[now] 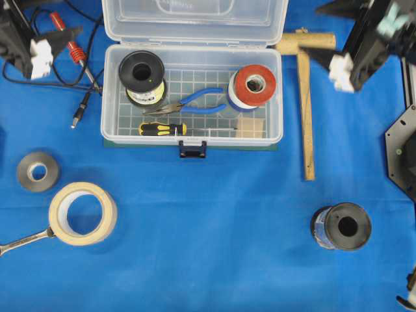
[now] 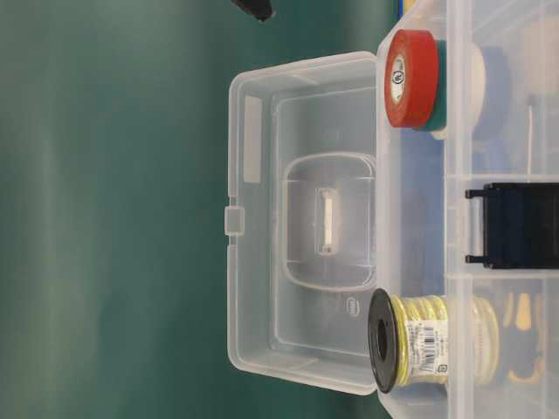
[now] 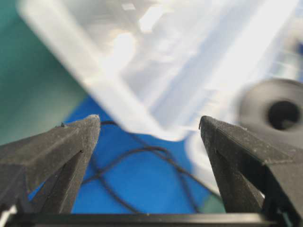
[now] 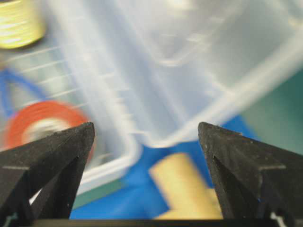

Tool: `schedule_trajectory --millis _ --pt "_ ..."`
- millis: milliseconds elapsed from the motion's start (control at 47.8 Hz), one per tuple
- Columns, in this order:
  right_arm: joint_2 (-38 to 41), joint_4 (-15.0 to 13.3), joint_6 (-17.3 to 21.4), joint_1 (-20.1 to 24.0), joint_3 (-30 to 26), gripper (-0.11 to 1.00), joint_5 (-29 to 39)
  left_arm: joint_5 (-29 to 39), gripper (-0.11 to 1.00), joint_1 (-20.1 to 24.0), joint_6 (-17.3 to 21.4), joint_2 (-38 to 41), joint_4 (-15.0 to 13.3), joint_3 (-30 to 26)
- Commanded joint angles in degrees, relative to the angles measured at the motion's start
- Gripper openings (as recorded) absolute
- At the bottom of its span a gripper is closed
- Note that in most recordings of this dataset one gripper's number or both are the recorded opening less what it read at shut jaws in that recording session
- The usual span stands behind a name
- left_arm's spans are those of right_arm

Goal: Open the tool box with both arms.

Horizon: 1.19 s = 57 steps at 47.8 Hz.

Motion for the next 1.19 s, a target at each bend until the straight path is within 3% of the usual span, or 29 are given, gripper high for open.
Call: schedule_trajectory --millis 0,209,524,796,1173 --pt "-0.2 0.2 0.2 4.8 -0.4 0.87 0.4 0.8 0.91 -4.7 -0.1 -2.2 0.1 0.1" --pt "-0.3 0.2 0.2 15.0 -0.1 0.87 0.8 3.7 0.91 -15.4 -0.1 -6.7 0.0 1.7" --pt "1.9 2.0 0.3 25.1 -0.4 0.87 2.2 6.4 0.91 -28.1 -0.1 -7.8 0.1 3.1" --pt "0.3 1.8 0.1 25.5 0.1 0.87 3.8 10.0 0.91 -29.5 -0.2 -10.5 0.1 3.2" --pt "-15.4 2.0 0.4 24.7 6.2 0.87 9.1 21.9 0.89 -29.7 -0.4 -25.5 0.1 4.6"
